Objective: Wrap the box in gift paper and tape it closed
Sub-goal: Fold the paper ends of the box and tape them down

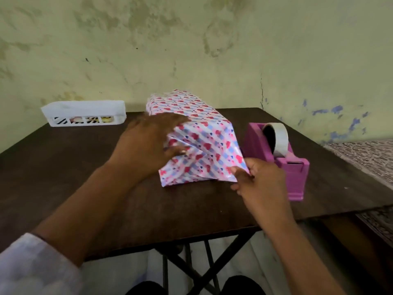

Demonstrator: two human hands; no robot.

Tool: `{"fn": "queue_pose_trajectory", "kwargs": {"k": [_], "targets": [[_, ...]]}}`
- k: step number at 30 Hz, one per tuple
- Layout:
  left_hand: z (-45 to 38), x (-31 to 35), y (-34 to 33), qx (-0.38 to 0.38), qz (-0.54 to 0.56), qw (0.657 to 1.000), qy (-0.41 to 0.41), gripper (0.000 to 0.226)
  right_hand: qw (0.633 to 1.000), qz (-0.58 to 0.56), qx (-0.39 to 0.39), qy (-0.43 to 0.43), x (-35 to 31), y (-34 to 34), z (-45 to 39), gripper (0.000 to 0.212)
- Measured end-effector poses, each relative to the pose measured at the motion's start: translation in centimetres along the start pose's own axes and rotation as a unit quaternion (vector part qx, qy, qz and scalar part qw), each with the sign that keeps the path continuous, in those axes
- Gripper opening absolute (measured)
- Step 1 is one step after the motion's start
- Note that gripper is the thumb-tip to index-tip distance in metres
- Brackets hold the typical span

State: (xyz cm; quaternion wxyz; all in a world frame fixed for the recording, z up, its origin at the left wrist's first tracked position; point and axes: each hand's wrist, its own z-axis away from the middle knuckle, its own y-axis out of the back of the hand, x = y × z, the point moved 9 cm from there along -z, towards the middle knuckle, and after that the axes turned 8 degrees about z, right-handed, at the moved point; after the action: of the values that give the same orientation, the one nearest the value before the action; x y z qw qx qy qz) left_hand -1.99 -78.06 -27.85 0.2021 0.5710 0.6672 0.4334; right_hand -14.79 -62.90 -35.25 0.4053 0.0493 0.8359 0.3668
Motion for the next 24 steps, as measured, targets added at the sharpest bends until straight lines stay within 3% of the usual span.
{"fn": "queue_pose_trajectory", "kwargs": {"k": [4, 9, 11, 14, 16, 19, 21, 24], "targets": [[1.0, -2.5, 1.2, -0.005, -0.078, 0.997, 0.016, 0.067, 0.998, 0.006, 0.002, 0.058, -2.2, -1.4, 2.7, 0.022], [0.4, 0.1, -0.4, -0.051, -0.169, 0.982, -0.061, 0.083, 0.988, -0.066, 0.044, 0.131, -2.9, -0.9, 4.8, 0.032], [-1.0, 1.3, -1.7, -0.083, -0.184, 0.976, -0.083, 0.091, 0.989, -0.08, 0.042, 0.121, -2.1, -0.7, 5.0, 0.037], [-2.4, 3.3, -2.8, -0.107, -0.13, 0.978, -0.12, 0.11, 0.998, -0.011, -0.008, 0.053, -0.4, -1.4, 4.6, 0.053], [-3.0, 3.1, -3.4, -0.134, -0.1, 0.982, -0.091, 0.112, 0.998, 0.03, -0.039, 0.033, -0.2, -2.0, 4.4, 0.067], [-3.5, 1.3, -3.4, -0.161, -0.061, 0.985, -0.015, 0.094, 0.997, 0.045, -0.057, 0.02, -1.0, -2.7, 3.6, 0.102], [-3.4, 0.7, -2.8, -0.168, -0.063, 0.984, -0.017, 0.091, 0.997, 0.037, -0.061, 0.024, -1.9, -3.2, 3.0, 0.121], [-3.1, -1.1, -1.4, -0.168, -0.08, 0.983, -0.002, 0.098, 0.997, 0.032, -0.053, 0.05, -3.4, -4.5, 3.0, 0.119]]}}
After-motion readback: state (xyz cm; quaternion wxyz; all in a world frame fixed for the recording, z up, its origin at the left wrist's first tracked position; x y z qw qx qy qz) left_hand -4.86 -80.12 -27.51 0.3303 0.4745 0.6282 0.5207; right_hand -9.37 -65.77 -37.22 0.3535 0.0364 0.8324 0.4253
